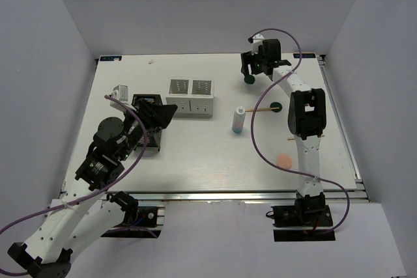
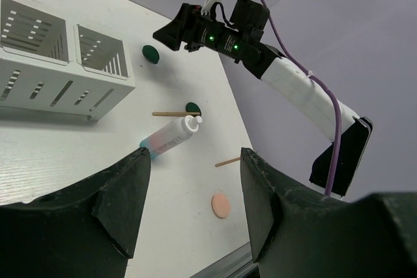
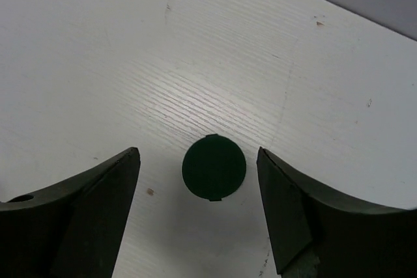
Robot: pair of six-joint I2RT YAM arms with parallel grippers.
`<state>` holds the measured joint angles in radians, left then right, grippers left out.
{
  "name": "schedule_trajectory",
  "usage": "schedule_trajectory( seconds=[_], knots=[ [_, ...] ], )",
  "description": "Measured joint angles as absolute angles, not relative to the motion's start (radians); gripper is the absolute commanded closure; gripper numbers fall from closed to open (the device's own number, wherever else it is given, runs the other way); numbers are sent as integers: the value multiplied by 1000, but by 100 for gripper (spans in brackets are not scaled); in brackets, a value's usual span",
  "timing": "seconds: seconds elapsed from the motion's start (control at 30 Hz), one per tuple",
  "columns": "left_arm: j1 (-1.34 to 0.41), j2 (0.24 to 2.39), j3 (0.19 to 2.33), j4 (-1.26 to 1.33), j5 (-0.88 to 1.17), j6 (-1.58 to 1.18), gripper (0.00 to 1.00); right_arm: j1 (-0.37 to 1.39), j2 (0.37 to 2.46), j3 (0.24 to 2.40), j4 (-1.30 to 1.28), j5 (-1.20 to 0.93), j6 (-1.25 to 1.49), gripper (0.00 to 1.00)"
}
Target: Organize the makeup
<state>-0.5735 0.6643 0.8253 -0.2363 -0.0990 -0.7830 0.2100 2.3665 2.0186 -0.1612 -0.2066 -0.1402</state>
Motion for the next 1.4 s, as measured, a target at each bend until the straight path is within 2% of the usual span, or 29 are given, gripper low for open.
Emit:
schedule_trajectory(
  seconds=[0.4,0.57,0.67,0.8,0.97,1.2,1.4],
  knots=[
    [-574,686,825,-239,-105,-786,33,216,2455,2013,-179,-130,-213,23],
    [-574,692,825,-239,-105,-786,33,218,2462,2006,-179,-126,-230,26],
    [-574,691,825,-240,-107,-786,33,220,2462,2000,-179,-126,-244,32],
    [-574,688,823,-240,-112,-786,33,223,2463,1998,-178,-128,-254,48],
    [-574,673,813,-243,-118,-786,33,225,2463,1997,-179,-134,-268,63],
    [-574,669,810,-250,-121,-787,33,225,2463,1993,-177,-153,-282,100],
    [-574,657,810,-255,-123,-787,33,225,2454,1983,-176,-179,-287,100]
  ],
)
